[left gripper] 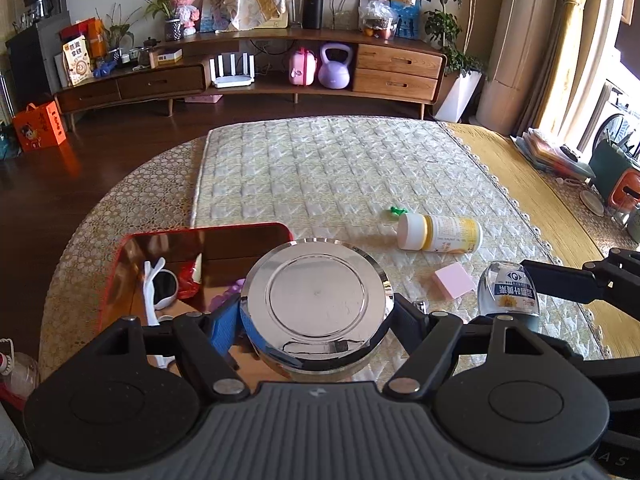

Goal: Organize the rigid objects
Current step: 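Carry silver tin with left tool while right tool carries eraser, release both into red tin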

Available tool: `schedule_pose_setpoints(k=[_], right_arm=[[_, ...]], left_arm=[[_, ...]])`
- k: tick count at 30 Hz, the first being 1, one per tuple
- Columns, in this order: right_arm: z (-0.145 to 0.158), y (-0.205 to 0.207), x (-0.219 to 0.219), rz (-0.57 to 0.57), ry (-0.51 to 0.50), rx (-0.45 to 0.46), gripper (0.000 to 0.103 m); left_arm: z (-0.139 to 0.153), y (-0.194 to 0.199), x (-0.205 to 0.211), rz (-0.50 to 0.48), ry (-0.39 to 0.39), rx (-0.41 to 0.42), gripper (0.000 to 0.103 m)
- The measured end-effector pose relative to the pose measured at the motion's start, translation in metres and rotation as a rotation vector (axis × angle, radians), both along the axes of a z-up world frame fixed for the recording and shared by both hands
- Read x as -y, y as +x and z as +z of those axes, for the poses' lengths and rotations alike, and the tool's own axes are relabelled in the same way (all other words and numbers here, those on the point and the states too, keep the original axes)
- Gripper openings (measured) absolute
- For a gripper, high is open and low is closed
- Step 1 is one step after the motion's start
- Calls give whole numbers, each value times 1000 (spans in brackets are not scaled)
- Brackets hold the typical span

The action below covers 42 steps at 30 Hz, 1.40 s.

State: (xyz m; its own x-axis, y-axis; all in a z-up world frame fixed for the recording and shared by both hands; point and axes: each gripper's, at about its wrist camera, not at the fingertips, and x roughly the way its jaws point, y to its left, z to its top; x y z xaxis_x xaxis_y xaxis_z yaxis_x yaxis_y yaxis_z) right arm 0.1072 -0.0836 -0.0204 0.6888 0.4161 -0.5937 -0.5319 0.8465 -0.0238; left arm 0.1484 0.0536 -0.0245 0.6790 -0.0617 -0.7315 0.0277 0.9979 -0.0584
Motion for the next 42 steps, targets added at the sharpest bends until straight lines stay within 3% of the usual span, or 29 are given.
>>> schedule_pose_setpoints(k=[10, 20, 34, 37, 42], right_arm=[[-2, 1, -48, 55, -15, -10, 49], [-24, 17, -90, 87, -20, -87, 49], [-66, 36, -146, 150, -122, -160, 49], [-72, 42, -149, 145, -116, -198, 33], [-80, 45, -150, 137, -132, -215, 34]], left_arm=[[9, -1, -61, 72, 12, 33, 77], [-20, 13, -106, 121, 23, -14, 77], [-60, 47, -117, 117, 26, -80, 77], [-66, 54, -115, 113, 30, -92, 77], [-75, 63, -114, 106, 41, -108, 77]])
